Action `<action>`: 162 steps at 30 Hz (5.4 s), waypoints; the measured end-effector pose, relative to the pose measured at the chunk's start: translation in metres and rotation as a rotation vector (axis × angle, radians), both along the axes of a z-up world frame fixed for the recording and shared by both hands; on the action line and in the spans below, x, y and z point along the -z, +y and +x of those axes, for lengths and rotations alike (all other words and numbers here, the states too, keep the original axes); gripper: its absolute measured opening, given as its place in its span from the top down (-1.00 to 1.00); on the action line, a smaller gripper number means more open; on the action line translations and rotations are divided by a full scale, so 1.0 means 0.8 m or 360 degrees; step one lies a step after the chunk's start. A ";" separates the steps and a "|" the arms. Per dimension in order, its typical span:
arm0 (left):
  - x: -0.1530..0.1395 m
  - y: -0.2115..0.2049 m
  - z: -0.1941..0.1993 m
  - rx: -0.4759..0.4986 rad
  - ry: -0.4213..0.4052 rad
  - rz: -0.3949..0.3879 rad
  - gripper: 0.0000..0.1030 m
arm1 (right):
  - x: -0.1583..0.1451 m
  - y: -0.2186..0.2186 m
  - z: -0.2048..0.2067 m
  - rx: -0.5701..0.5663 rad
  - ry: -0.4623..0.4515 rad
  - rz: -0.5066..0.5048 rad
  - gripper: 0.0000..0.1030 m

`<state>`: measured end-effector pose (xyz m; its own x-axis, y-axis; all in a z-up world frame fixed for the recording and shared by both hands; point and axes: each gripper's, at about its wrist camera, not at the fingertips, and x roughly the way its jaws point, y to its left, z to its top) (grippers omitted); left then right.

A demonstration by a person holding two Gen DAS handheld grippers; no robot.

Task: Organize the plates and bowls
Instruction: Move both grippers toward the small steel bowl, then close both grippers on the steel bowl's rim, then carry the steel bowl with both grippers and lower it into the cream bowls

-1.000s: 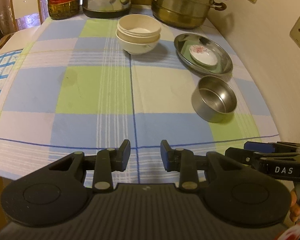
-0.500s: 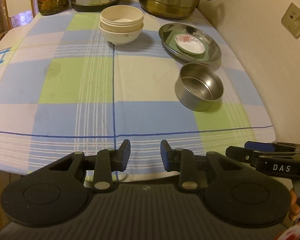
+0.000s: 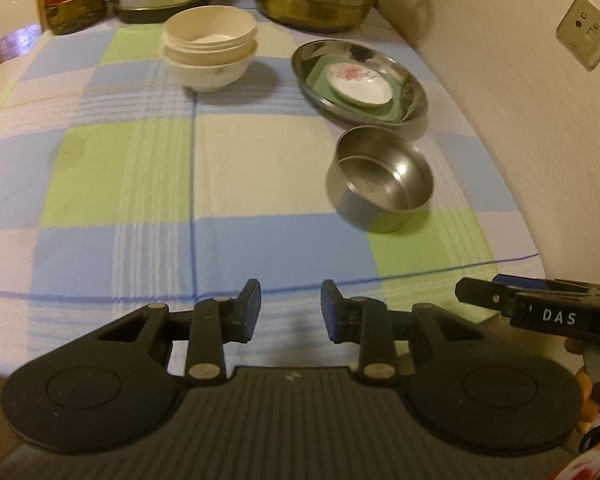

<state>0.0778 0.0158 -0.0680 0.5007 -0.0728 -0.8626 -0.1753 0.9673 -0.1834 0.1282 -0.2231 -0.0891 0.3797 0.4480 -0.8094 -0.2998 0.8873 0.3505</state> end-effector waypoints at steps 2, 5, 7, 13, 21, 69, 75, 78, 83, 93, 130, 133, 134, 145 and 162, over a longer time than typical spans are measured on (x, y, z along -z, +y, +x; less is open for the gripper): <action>0.003 -0.002 0.017 0.0049 -0.0018 -0.0006 0.44 | -0.001 -0.002 0.010 0.0059 -0.0029 -0.0013 -0.28; 0.008 -0.005 0.041 0.0110 -0.0040 -0.0028 0.44 | -0.002 -0.005 0.024 0.0139 -0.0055 0.0010 -0.28; 0.011 -0.005 0.054 0.0143 -0.0049 -0.0055 0.44 | -0.003 -0.006 0.031 0.0169 -0.0067 0.0022 -0.28; 0.017 -0.004 0.086 0.0211 -0.0066 -0.0079 0.44 | 0.000 -0.001 0.051 0.0241 -0.0084 0.0021 -0.28; 0.024 -0.005 0.120 0.0295 -0.0060 -0.0064 0.44 | 0.009 0.012 0.070 0.0289 -0.0099 0.0025 -0.23; 0.054 0.014 0.168 0.0403 -0.0079 -0.0118 0.82 | 0.023 0.058 0.103 0.0369 -0.0118 -0.0034 0.86; 0.029 0.041 0.149 0.0325 -0.0139 -0.0130 0.82 | -0.001 0.080 0.100 0.0293 -0.0144 0.0005 0.86; 0.013 0.058 0.139 0.0273 -0.0181 -0.0125 0.82 | -0.012 0.096 0.102 0.0238 -0.0161 0.0026 0.86; -0.011 0.091 0.127 0.0167 -0.0241 -0.0113 0.82 | -0.026 0.125 0.107 0.0143 -0.0185 0.0080 0.86; -0.040 0.144 0.120 -0.0004 -0.0338 -0.0070 0.82 | -0.051 0.181 0.121 -0.0036 -0.0247 0.0125 0.85; -0.042 0.239 0.243 -0.0207 -0.0456 0.0012 0.82 | -0.065 0.298 0.269 -0.0137 -0.0354 0.0165 0.86; -0.035 0.242 0.248 -0.0211 -0.0447 -0.0001 0.82 | -0.059 0.300 0.272 -0.0131 -0.0351 0.0160 0.86; -0.033 0.243 0.250 -0.0210 -0.0441 -0.0002 0.82 | -0.057 0.300 0.273 -0.0128 -0.0349 0.0162 0.86; -0.015 0.247 0.261 -0.0204 -0.0383 -0.0009 0.82 | -0.037 0.307 0.283 -0.0125 -0.0297 0.0133 0.86; -0.015 0.244 0.256 -0.0197 -0.0394 0.0001 0.80 | -0.032 0.301 0.279 -0.0098 -0.0275 0.0110 0.35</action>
<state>0.2823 0.2107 -0.0556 0.7013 0.0027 -0.7128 -0.2421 0.9415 -0.2346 0.3515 0.0176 -0.0638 0.4804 0.5269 -0.7011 -0.4134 0.8411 0.3488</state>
